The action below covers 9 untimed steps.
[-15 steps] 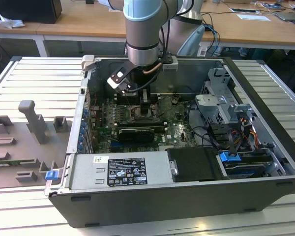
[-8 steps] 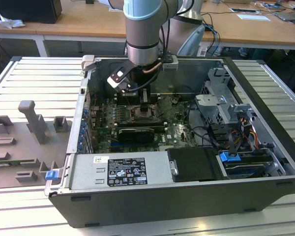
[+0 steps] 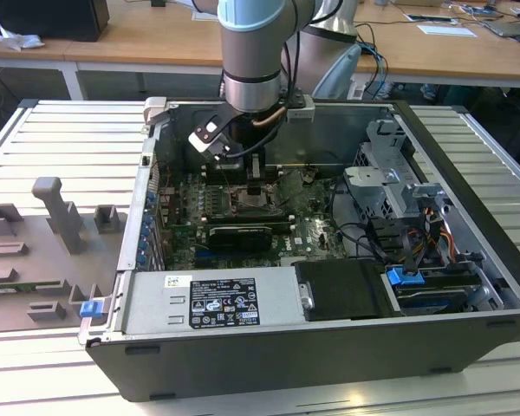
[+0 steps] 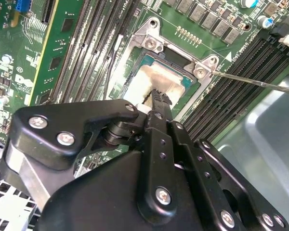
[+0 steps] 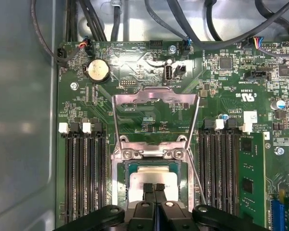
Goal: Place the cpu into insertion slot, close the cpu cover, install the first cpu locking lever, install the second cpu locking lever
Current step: 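Close the cpu cover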
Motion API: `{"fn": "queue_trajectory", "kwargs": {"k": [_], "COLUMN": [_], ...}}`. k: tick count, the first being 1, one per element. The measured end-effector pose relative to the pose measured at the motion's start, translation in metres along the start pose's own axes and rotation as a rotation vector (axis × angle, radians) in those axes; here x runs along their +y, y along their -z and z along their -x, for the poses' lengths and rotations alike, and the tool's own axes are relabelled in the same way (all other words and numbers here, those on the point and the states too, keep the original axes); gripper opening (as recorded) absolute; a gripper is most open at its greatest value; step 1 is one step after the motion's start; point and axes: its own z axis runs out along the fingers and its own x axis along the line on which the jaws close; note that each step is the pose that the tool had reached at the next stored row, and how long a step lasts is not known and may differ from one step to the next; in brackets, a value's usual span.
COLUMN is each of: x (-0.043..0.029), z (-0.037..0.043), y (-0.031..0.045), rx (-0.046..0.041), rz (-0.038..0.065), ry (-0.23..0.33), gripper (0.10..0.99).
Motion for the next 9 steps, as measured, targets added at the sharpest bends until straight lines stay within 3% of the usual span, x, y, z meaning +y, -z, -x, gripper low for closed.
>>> {"fn": "queue_trajectory", "kwargs": {"k": [5, 7, 9], "x": [0.0006, 0.0049, 0.0058], "z": [0.0002, 0.0002, 0.0002], "y": [0.0035, 0.0032, 0.0088], "rx": [0.0000, -0.0001, 0.0000], "rz": [0.000, 0.000, 0.000], "ry": [-0.001, -0.002, -0.002], "gripper": [0.106, 0.106, 0.106]}}
